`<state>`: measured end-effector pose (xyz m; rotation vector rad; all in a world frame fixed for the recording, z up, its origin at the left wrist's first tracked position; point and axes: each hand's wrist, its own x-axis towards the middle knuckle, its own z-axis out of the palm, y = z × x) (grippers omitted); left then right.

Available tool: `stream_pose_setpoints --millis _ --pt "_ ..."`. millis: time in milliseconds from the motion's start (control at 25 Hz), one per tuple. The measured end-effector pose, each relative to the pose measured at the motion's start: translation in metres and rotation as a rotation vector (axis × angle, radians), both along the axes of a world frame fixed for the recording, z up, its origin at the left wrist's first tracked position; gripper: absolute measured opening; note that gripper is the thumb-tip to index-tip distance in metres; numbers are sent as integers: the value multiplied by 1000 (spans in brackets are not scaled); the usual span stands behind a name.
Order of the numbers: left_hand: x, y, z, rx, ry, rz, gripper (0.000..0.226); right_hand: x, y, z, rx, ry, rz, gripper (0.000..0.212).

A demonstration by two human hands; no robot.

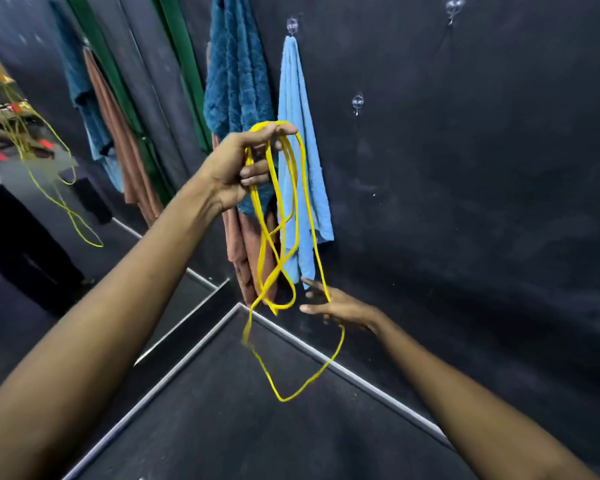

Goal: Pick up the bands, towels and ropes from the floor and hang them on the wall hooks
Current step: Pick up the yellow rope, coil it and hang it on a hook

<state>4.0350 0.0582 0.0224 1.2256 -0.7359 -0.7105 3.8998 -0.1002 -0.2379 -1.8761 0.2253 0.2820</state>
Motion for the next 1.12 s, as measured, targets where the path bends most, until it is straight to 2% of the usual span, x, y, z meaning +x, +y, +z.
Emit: stream_pose_setpoints --millis 80,160,360,400,520,640,760,840,880,960,1120 --pt "0 0 12 28 -28 18 26 7 13 6 -22 -66 30 73" --pt "0 3 19 88 -88 59 28 12 21 7 33 -84 79 56" --pt "19 16 18 137 -168 252 23 8 23 4 48 -12 244 16" --pt "24 19 19 110 -172 311 21 4 20 -1 50 15 257 15" --pt "49 37 25 -60 -139 500 14 -17 3 -36 12 126 316 28" --pt "88 66 30 -205 -102 681 14 -44 -15 -73 -155 242 255 39" --pt "118 100 27 -251 -59 835 14 -65 -41 -89 -337 264 302 50" --pt "129 118 19 -186 -30 909 14 -73 -55 -93 -400 252 242 59" --pt "130 123 12 -118 -27 912 14 -74 -59 -90 -451 219 174 58" --pt "127 122 -8 55 -34 833 15 -70 -55 -74 -557 96 70 41" --pt "90 92 -51 318 -42 528 19 -41 -27 -8 -602 -151 71 13"
